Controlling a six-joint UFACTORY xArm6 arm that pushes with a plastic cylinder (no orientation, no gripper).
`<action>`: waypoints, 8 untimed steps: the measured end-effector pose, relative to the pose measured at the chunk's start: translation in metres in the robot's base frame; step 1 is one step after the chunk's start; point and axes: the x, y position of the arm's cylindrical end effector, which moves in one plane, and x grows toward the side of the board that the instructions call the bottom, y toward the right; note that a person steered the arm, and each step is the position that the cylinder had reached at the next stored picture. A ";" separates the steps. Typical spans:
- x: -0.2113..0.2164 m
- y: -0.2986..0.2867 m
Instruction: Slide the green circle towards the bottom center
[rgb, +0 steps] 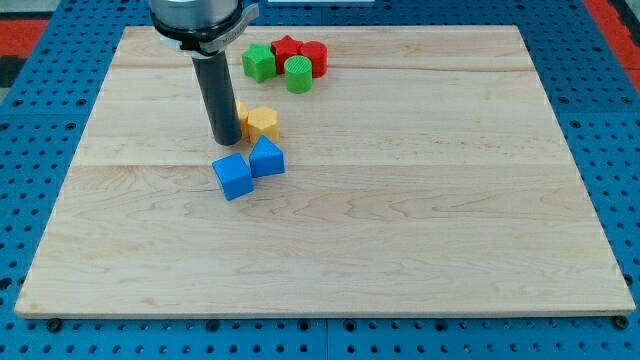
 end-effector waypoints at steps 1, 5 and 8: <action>0.000 -0.005; -0.105 -0.092; -0.139 -0.020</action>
